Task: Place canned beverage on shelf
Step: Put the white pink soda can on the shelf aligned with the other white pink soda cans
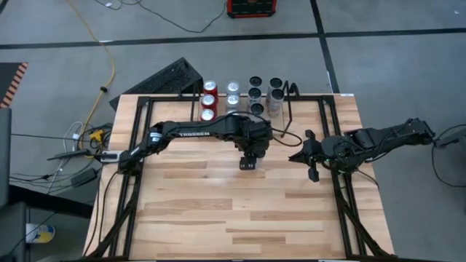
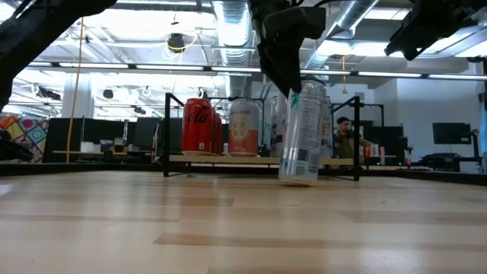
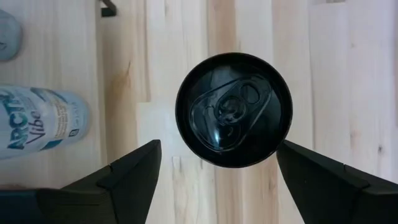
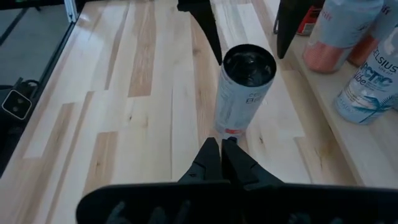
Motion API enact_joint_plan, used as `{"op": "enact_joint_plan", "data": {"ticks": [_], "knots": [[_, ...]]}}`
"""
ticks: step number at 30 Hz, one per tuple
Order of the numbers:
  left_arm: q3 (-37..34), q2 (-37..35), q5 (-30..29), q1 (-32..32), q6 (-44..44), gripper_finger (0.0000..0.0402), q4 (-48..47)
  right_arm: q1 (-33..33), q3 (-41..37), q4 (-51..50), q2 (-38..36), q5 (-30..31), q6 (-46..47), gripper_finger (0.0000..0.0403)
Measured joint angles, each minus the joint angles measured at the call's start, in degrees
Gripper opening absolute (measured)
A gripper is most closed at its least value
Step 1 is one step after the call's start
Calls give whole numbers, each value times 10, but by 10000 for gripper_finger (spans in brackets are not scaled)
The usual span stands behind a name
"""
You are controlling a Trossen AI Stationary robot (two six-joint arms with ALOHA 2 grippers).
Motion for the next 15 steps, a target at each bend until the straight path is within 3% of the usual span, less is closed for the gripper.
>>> {"op": "enact_joint_plan", "data": {"ticks": [15], "knots": [[0,-58,-13,1,-10,307,-26,0,0,22,5,0,42,0]]}}
